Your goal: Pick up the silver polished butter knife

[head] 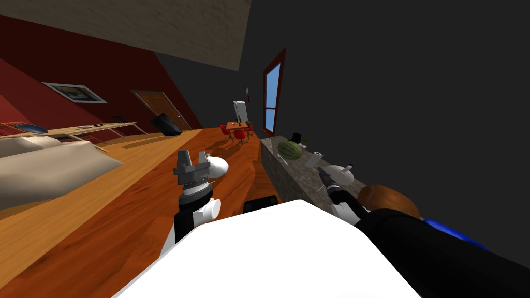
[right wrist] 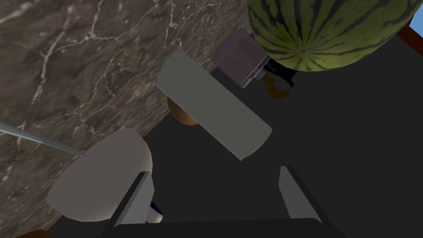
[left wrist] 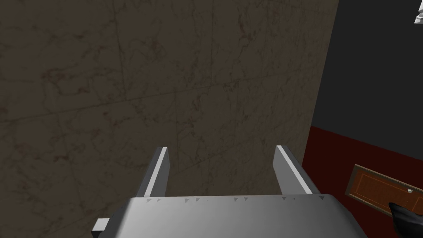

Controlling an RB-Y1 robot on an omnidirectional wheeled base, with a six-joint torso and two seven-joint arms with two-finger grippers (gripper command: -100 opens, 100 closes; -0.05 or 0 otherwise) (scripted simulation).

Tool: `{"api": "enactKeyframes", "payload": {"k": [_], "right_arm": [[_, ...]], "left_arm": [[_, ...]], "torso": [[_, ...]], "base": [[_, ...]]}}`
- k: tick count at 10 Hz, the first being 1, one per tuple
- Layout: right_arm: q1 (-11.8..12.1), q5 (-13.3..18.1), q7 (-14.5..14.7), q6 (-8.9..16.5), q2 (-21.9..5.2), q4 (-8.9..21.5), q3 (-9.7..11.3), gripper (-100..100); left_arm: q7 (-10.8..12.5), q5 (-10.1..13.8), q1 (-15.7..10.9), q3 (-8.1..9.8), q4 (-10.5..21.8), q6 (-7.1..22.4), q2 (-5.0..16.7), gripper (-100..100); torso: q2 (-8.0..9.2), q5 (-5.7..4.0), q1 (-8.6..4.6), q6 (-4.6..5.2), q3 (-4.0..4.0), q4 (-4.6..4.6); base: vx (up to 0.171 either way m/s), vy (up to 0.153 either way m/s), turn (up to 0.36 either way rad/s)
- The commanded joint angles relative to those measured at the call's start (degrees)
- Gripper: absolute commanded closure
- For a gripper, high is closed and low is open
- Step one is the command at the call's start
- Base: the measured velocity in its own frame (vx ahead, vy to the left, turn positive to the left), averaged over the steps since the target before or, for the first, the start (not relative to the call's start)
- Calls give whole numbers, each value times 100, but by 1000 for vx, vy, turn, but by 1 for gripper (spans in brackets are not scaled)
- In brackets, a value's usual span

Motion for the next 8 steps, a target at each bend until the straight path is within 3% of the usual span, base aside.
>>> {"api": "enactKeyframes", "payload": {"k": [1, 4, 8], "right_arm": [[-48, 14, 24, 192, -1, 8, -6, -100], [-3, -25, 132, 606, -26, 26, -91, -100], [64, -106, 356, 1336, -77, 61, -238, -100]], "left_arm": [[0, 0, 0, 0, 0, 0, 0, 0], [0, 0, 0, 0, 0, 0, 0, 0], [0, 0, 0, 0, 0, 0, 0, 0]], "torso": [[0, 0, 0, 0, 0, 0], [0, 0, 1, 0, 0, 0], [-4, 0, -1, -2, -2, -1]], "base": [[8, -10, -18], [13, -11, 71], [21, -19, 93]]}}
